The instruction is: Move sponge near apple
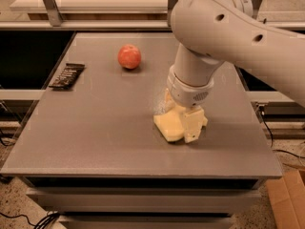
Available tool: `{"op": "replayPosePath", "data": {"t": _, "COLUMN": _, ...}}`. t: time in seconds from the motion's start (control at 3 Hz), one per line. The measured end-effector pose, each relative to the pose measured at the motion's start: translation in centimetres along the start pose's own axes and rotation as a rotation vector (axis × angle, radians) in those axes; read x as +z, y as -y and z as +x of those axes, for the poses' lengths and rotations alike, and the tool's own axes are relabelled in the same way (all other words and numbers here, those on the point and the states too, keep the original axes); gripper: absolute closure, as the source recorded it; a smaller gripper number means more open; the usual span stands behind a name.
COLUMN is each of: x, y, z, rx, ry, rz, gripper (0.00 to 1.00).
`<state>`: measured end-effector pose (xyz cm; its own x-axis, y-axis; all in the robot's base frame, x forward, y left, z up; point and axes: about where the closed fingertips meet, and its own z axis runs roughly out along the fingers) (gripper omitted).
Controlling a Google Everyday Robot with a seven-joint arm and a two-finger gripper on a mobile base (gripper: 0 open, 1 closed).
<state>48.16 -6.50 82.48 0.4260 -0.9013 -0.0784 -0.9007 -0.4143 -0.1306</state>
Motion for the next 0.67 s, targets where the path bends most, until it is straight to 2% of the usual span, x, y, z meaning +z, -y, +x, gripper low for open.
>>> {"op": "replayPosePath", "data": {"t": 0.33, "x": -0.7, "y": 0.1, "z": -0.1, "rx": 0.0, "ry": 0.0, "rz": 0.0, "gripper": 0.87}}
{"op": "replayPosePath", "data": {"t": 0.67, "x": -3.3, "y": 0.8, "z": -0.9, "rx": -0.052, "ry": 0.002, "rz": 0.028, "gripper": 1.0}}
